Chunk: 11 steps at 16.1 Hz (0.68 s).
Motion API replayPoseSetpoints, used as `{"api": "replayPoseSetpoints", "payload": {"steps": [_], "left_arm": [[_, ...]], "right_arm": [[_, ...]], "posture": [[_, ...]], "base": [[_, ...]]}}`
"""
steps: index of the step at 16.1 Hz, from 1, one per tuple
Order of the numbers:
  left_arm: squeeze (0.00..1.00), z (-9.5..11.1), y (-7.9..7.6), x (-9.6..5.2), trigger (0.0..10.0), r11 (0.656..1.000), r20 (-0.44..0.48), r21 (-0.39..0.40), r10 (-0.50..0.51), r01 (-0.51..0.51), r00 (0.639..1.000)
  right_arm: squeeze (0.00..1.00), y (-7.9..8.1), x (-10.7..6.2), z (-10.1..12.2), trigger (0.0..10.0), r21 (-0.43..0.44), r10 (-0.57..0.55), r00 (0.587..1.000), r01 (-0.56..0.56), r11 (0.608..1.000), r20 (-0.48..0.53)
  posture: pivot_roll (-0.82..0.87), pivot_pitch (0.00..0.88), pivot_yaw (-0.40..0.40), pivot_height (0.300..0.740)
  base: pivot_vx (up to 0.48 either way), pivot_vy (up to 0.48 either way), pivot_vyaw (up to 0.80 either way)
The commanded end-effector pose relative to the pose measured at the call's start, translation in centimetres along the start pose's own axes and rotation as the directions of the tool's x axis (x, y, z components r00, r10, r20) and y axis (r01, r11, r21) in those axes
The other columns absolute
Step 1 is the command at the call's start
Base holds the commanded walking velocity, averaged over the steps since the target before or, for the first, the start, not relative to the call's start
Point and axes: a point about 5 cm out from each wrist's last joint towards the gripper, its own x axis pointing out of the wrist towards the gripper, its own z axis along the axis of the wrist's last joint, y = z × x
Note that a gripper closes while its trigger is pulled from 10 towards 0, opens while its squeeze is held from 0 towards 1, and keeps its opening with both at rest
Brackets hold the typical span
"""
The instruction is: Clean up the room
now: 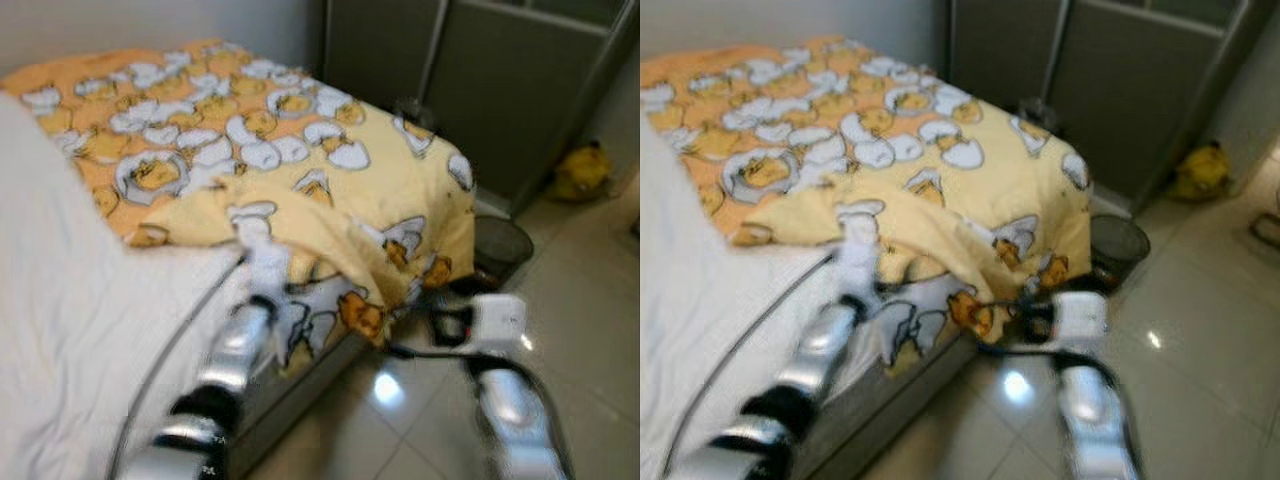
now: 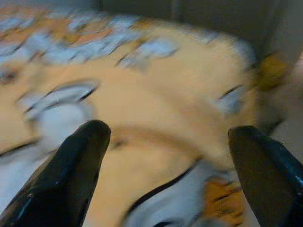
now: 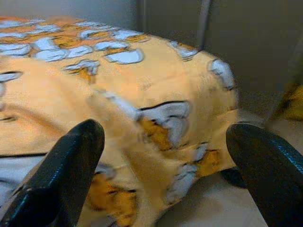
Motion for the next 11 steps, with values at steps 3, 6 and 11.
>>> {"api": "replayPoseSetpoints", "payload": {"steps": [3, 6, 11], "left_arm": [[0.0, -2.2, -0.6, -0.1, 10.0, 0.996, -0.163, -0.003, 0.086, -0.088, 0.983], [0.0, -4.5, -0.7, -1.1, 10.0, 0.982, -0.297, 0.011, 0.181, -0.186, 0.938], [0.0, -4.2, 2.4, -1.7, 10.0, 0.898, -0.234, 0.078, 0.439, -0.433, 0.867]], "right_arm": [[0.0, -0.7, -1.1, 0.1, 10.0, -0.03, 0.02, 0.999, -0.02, 0.999, -0.026], [0.0, -0.7, -2.6, -0.2, 10.0, -0.047, 0.073, 0.994, -0.077, 0.996, -0.082], [0.0, -0.8, -6.3, 0.3, 10.0, -0.072, 0.119, 0.982, -0.131, 0.989, -0.149]], "posture": [[-0.06, 0.0, -0.026, 0.74], [-0.09, 0.0, -0.077, 0.74], [-0.16, 0.097, -0.129, 0.74]], "base": [[0.295, 0.0, 0.0], [0.0, 0.0, 0.0], [0.0, 0.0, 0.0]]}}
